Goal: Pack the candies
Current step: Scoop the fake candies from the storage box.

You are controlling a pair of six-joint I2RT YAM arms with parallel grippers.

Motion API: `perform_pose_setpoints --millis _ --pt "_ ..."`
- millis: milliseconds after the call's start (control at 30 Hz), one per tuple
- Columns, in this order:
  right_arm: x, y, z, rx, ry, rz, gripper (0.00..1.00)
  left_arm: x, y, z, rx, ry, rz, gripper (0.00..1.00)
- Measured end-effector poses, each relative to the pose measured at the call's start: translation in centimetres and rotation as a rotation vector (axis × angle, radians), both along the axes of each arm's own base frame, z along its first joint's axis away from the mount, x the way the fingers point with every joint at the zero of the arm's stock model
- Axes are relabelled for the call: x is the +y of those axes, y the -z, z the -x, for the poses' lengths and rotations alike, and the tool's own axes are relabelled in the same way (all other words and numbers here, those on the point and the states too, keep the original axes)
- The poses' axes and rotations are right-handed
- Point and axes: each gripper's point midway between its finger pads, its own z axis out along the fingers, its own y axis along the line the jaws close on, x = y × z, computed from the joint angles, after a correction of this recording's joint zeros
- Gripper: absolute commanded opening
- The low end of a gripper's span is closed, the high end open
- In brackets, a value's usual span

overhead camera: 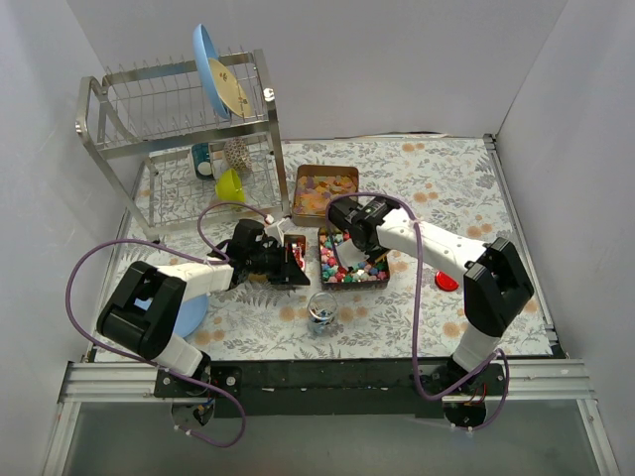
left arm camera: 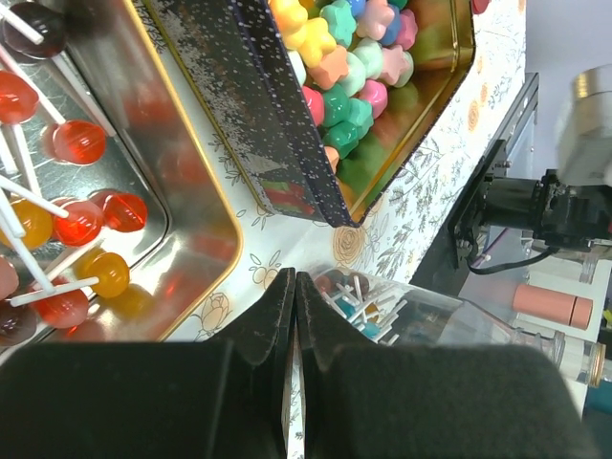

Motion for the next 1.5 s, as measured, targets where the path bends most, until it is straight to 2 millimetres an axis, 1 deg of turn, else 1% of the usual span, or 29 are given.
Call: perform_pose_setpoints --millis 200,367,600,700,833,1033,1167,1333,1433,1500 --pt "0.1 0.2 0.4 -0.004 0.005 0.026 0.01 -0.3 -0.2 0.3 0.001 0.019 0.011 0.00" --pt "0.1 0.3 1.0 0.033 0.008 0.046 0.01 -0.7 -0.2 0.5 -0.005 0.038 0.022 0.00" --pt "0.5 0.9 1.7 0.098 0.005 0.022 0.01 -0.8 1.1 0.9 0.038 0.054 0.012 0.00" --pt "0.9 1.6 1.8 0.130 0.016 0.015 0.01 -0.8 1.5 1.1 0.054 0.055 0.005 0.00" --pt "1.4 2.8 1.7 0.171 0.051 0.028 0.01 -0.8 1.5 1.1 0.053 0.056 0.007 0.00" --pt "3.1 4.7 1.9 0.243 0.091 -0.001 0.01 -0.9 1.7 1.2 0.069 0.060 0.009 0.00" --pt "4.2 5.5 2.2 0.272 0.117 -0.034 0.01 -1.1 2.2 1.3 0.103 0.067 0.012 0.00" --pt "4.8 6.0 3.0 0.282 0.149 -0.058 0.01 -1.3 2.3 1.4 0.138 0.075 0.022 0.00" --pt "6.0 6.9 4.1 0.333 0.181 -0.104 0.01 -1.5 2.1 1.1 0.143 0.070 0.026 0.00" --pt "6.5 7.2 4.3 0.341 0.204 -0.111 0.01 -1.6 2.1 1.1 0.149 0.070 0.025 0.00"
